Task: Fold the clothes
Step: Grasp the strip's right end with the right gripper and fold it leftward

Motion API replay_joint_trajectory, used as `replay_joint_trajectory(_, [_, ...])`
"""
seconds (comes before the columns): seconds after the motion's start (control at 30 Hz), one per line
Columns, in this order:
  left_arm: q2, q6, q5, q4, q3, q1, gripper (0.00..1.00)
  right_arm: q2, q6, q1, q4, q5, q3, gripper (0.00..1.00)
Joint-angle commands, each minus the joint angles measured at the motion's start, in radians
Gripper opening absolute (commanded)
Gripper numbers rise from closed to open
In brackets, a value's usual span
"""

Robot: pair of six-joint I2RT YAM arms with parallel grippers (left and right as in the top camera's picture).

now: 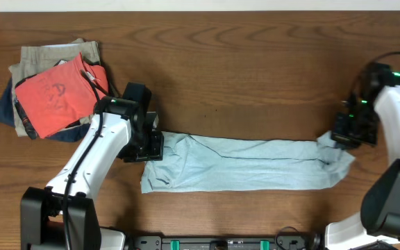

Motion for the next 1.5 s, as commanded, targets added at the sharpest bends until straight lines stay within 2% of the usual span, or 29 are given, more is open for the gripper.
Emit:
replay_joint_trajectory(0.0, [0.005, 0.001, -0.012, -0.003, -0.003, 0.004, 0.55, -0.023, 0.087, 0.105, -0.002, -0.019, -0.002, 0.01])
replay_joint_trajectory(0.3, [0.005, 0.001, -0.012, -0.003, -0.003, 0.004, 0.55, -0.014, 0.242, 0.363, 0.029, -0.023, -0.003, 0.01])
replay_joint_trajectory(0.53, [0.005, 0.001, -0.012, -0.003, -0.003, 0.004, 0.56, -0.009, 0.299, 0.472, 0.032, -0.026, -0.003, 0.01])
replay_joint_trajectory(0.63, [0.005, 0.001, -0.013, -0.003, -0.003, 0.004, 0.59, -0.009, 0.299, 0.502, 0.048, -0.028, -0.003, 0.01])
replay_joint_trajectory(0.77, [0.005, 0.001, -0.013, -0.003, -0.003, 0.004, 0.59, -0.009, 0.286, 0.534, 0.092, -0.121, -0.003, 0.3])
replay_joint_trajectory(0.83, [0.005, 0.001, -0.013, -0.003, -0.003, 0.004, 0.59, -0.009, 0.216, 0.549, 0.122, -0.217, -0.003, 0.49])
replay_joint_trajectory(0.9, [0.005, 0.001, -0.012, -0.003, -0.003, 0.004, 0.6, -0.009, 0.138, 0.563, 0.148, -0.296, -0.003, 0.59])
replay_joint_trajectory(0.97, [0.005, 0.001, -0.013, -0.003, -0.003, 0.004, 0.59, -0.009, 0.121, 0.571, 0.156, -0.3, -0.003, 0.59])
replay_joint_trajectory(1.1, [0.005, 0.001, -0.012, -0.004, -0.003, 0.004, 0.6, -0.009, 0.131, 0.57, 0.158, -0.246, -0.003, 0.54])
replay_joint_trajectory(1.3, [0.005, 0.001, -0.012, -0.004, -0.003, 0.004, 0.6, -0.009, 0.273, 0.57, 0.137, -0.009, -0.003, 0.54])
replay_joint_trajectory(1.47, [0.005, 0.001, -0.013, -0.003, -0.003, 0.004, 0.6, 0.0, 0.248, 0.57, 0.175, 0.04, -0.015, 0.54])
